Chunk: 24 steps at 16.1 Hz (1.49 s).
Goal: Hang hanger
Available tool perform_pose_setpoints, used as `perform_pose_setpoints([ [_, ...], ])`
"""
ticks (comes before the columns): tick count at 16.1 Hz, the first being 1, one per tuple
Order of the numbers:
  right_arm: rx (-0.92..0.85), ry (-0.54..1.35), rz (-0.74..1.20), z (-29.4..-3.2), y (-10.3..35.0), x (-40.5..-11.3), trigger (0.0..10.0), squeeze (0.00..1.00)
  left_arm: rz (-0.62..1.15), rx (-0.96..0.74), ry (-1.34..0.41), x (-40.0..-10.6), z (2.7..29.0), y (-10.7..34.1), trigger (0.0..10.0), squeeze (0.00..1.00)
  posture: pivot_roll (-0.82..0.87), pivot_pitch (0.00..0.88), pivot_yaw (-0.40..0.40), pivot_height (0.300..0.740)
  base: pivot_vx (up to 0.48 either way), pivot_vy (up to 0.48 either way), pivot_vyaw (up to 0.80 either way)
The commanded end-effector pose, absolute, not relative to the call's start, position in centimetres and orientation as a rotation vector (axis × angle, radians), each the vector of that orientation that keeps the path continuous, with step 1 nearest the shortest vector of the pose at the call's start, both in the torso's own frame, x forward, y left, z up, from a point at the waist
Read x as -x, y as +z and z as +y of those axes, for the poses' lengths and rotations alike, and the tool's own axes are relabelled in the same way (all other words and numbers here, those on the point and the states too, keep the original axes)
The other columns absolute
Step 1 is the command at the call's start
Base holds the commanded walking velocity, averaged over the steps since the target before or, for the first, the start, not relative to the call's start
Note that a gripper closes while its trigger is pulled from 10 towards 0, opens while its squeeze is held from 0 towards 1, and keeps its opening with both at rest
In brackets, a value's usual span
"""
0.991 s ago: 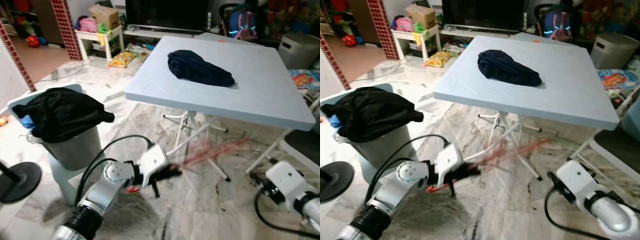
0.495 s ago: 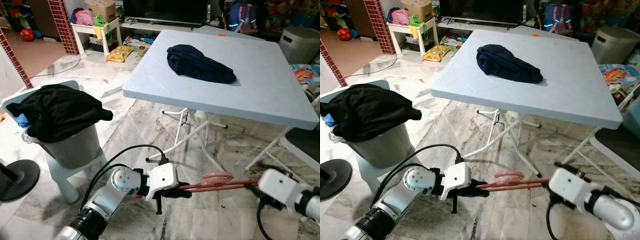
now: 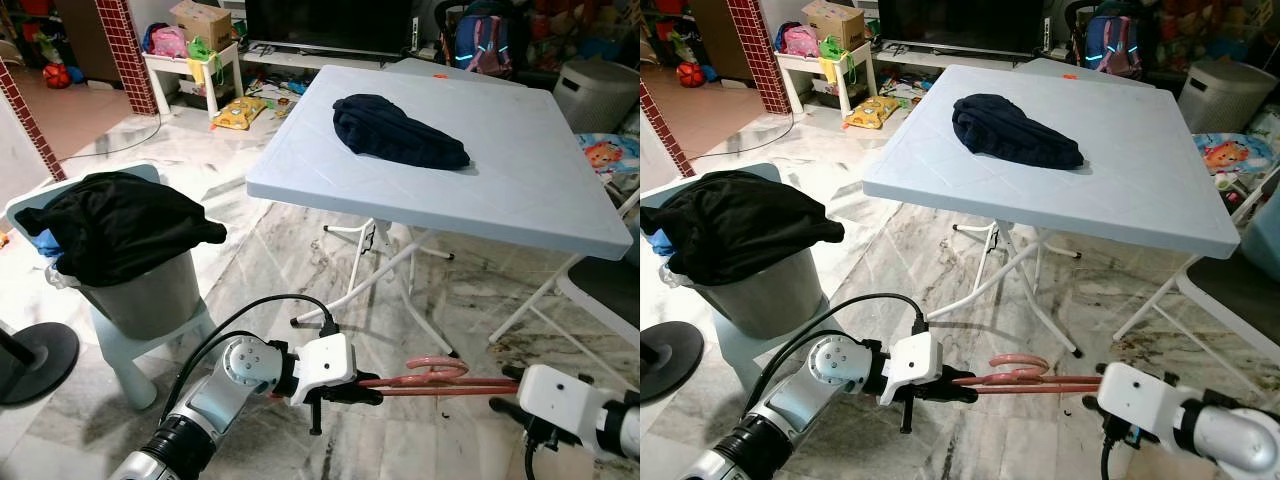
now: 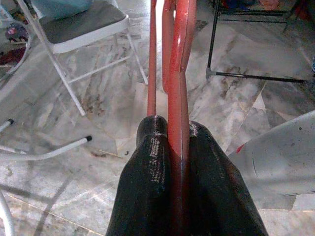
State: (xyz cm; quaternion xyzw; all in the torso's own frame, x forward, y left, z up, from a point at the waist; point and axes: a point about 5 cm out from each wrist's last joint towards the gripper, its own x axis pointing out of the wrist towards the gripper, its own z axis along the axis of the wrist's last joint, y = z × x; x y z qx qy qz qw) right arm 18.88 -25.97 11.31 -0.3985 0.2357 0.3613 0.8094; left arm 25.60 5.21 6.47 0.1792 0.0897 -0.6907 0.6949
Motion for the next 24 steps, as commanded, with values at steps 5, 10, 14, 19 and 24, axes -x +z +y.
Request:
perform_pose_setpoints([
  [5,0.873,0.834,0.473,-24.6,11.6,-19.5,0.0,0.0,0.154,-0.428,-1.567,-25.8,4.7,7.1,10.0,0.0,-0.03,0.0,-0.037,0.74,0.0,0.0,0.0],
  [10,0.893,0.88,0.482,-24.2,11.4,-19.4,0.0,0.0,0.151,-0.428,-1.572,-25.8,4.5,7.0,10.0,0.0,-0.03,0.0,-0.036,0.74,0.0,0.0,0.0],
  [14,0.87,0.917,0.505,-23.8,11.1,-19.3,10.0,1.0,0.147,-0.428,-1.574,-25.8,4.3,7.0,10.0,0.0,-0.03,0.0,-0.038,0.74,0.0,0.0,0.0],
  [19,0.93,0.931,0.502,-24.1,11.3,-19.6,10.0,0.49,0.146,-0.427,-1.577,-25.8,4.2,7.0,10.0,0.0,-0.03,0.0,-0.037,0.74,0.0,0.0,0.0],
  [24,0.998,0.962,0.533,-24.8,11.5,-20.3,0.0,0.0,0.145,-0.429,-1.58,-25.8,4.2,6.9,10.0,0.0,-0.03,0.0,-0.039,0.74,0.0,0.0,0.0],
])
